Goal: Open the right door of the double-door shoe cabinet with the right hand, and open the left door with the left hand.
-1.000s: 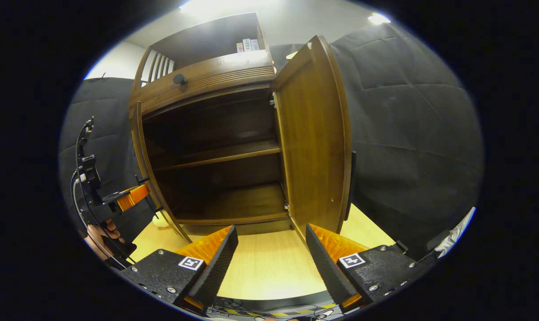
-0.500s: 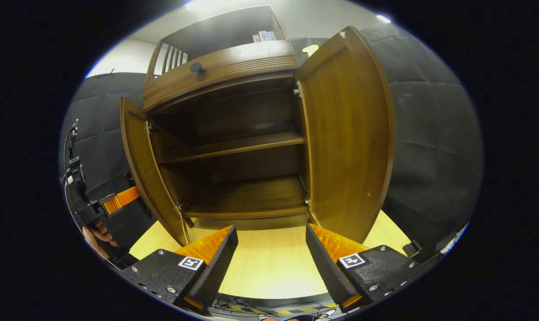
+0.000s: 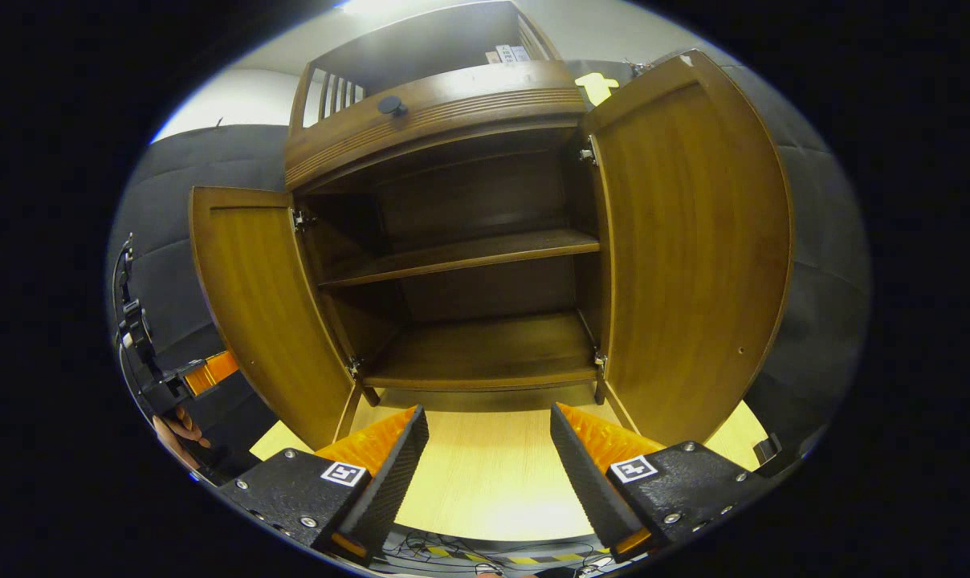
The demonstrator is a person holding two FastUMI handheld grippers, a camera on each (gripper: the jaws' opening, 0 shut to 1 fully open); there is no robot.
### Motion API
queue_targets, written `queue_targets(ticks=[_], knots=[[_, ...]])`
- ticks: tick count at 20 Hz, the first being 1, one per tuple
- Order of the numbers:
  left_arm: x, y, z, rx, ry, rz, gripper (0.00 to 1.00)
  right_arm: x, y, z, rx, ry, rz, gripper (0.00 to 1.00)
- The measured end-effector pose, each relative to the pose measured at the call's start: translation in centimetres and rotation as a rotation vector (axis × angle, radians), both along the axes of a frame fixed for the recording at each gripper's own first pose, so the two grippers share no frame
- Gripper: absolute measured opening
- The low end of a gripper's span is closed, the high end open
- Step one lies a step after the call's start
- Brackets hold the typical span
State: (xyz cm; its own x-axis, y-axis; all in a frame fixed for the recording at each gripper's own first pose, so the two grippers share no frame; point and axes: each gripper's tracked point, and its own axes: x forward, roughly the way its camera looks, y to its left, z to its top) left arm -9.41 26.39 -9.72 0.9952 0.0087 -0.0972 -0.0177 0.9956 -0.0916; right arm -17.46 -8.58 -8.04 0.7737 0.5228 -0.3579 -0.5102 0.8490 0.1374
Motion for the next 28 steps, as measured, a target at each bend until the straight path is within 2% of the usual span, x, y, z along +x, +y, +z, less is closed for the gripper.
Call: queue_targets(ticks=[3,5,7,10,13,14,15,16,17,18,19,20,23,25,28], knots=[[-0.4,3.9,0.3,-0.015,-0.019,0.0,0.1,0.0,0.4,0.2,-0.005,0.0,0.002,0.92],[-0.6,6.6,0.7,-0.008,-0.033,0.004,0.1,0.2,0.3,0.6,-0.021,-0.011,-0.002,0.98],[-0.6,9.1,0.7,-0.015,-0.046,-0.002,0.1,0.7,0.0,1.0,-0.044,-0.017,-0.007,0.92],[-1.0,12.0,0.7,-0.041,-0.066,-0.049,0.1,1.3,-0.1,2.0,-0.077,-0.037,-0.004,0.92],[-1.7,14.2,-0.2,-0.015,-0.043,0.006,0.1,1.6,0.0,2.7,-0.106,-0.068,0.003,0.92],[-2.1,14.3,0.1,-0.022,-0.049,0.019,0.1,1.5,0.2,2.8,-0.099,-0.073,0.007,0.92],[-2.6,14.1,0.7,-0.032,-0.063,0.025,0.16,1.3,0.4,3.1,-0.087,-0.075,0.015,0.92],[-3.1,14.0,1.1,-0.033,-0.068,0.033,0.17,1.3,0.5,3.0,-0.081,-0.076,0.021,0.92],[-3.6,13.9,1.2,-0.025,-0.066,0.041,0.04,1.2,0.4,3.0,-0.074,-0.075,0.023,0.92],[-4.2,13.5,1.4,-0.011,-0.064,0.052,0.03,1.1,0.3,3.0,-0.062,-0.073,0.028,0.92],[-4.9,13.0,2.1,-0.003,-0.066,0.061,0.1,1.1,0.1,3.2,-0.051,-0.073,0.034,0.92],[-5.9,12.2,2.9,-0.002,-0.071,0.072,0.04,1.2,-0.1,3.3,-0.049,-0.078,0.034,0.92],[-8.7,11.5,5.2,-0.009,-0.086,0.108,0.03,1.6,-2.5,4.0,-0.052,-0.115,0.018,0.92],[-10.8,10.8,7.1,-0.011,-0.082,0.132,0.16,1.4,-4.2,4.7,-0.036,-0.124,0.01,0.92],[-13.1,7.5,10.7,-0.014,-0.092,0.147,0.16,1.3,-7.4,6.3,-0.044,-0.163,0.003,0.92]])
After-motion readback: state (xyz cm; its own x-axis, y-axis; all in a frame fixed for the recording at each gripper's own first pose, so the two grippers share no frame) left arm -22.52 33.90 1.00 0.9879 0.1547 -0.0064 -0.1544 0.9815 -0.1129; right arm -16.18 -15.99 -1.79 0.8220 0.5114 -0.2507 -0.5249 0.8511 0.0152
